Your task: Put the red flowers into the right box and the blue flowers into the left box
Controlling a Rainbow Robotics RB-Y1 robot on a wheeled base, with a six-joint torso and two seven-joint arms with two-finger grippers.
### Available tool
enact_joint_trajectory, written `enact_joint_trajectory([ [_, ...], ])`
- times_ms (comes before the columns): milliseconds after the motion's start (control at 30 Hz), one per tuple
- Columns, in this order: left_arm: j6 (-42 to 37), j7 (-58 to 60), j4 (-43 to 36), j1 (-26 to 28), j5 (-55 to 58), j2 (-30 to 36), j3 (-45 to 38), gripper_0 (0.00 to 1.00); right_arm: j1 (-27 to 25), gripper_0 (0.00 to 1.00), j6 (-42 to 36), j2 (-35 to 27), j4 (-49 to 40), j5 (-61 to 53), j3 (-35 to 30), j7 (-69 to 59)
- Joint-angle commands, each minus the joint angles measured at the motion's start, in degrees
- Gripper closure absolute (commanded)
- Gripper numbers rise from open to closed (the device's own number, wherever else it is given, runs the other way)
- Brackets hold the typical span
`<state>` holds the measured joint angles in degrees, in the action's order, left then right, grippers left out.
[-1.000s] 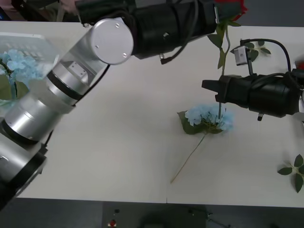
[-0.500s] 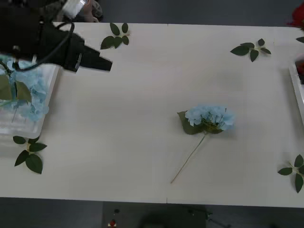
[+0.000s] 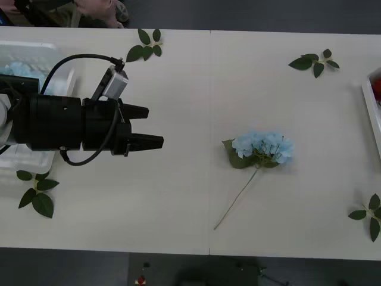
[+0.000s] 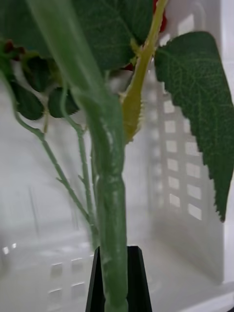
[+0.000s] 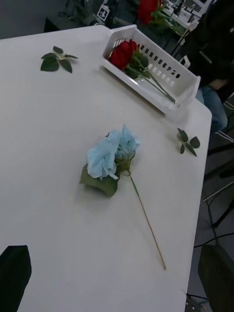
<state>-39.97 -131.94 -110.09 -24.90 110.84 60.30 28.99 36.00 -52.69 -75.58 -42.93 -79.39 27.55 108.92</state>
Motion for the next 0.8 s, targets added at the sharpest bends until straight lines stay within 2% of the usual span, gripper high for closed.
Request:
enact_joint_trajectory([
  [33,0.86,-3.76,-1.44,-1.38,1.22,-2.64,-2.01,0.0,-2.43,1.0,6.38,3.24,3.38,0.82,-0.3,-0.2],
  [100,0.86,-3.94,-1.36,-1.38,1.22,-3.08,-2.18,0.0,-2.95,1.0,9.45,4.56,4.34,0.9,0.93,-0.28],
  [133,0.86,-3.94,-1.36,-1.38,1.22,-3.26,-2.18,0.0,-2.87,0.97,10.95,5.09,4.96,0.73,1.9,-0.46],
  [167,0.86,-3.94,-1.18,-1.38,1.22,-3.52,-2.18,0.0,-2.87,0.78,12.88,5.35,5.4,0.29,3.3,-0.55],
  [200,0.86,-4.03,-1.0,-1.38,1.22,-3.61,-2.18,0.0,-2.87,0.64,14.29,5.61,5.57,0.29,4.09,-0.64],
  [267,0.86,-4.12,-0.83,-1.38,1.22,-3.87,-2.18,0.0,-2.95,0.43,17.36,5.79,5.48,0.11,5.76,-0.46],
  [367,0.86,-4.2,-0.3,-1.38,1.49,-4.31,-2.18,0.0,-2.95,0.29,18.07,5.88,3.99,-0.15,6.38,-0.2],
  [500,0.86,-4.38,0.23,-1.38,1.84,-5.28,-2.36,0.0,-2.95,0.24,16.83,5.88,-0.58,-1.56,6.38,0.16],
  [700,0.86,-4.38,0.23,-1.38,1.84,-5.28,-2.36,0.0,-3.04,0.23,9.1,5.0,-12.18,-9.73,4.27,-2.13],
  [800,0.86,-4.38,0.23,-1.38,1.84,-5.28,-2.36,0.0,-3.22,0.21,4.79,2.54,-19.83,-21.07,3.92,-5.91],
])
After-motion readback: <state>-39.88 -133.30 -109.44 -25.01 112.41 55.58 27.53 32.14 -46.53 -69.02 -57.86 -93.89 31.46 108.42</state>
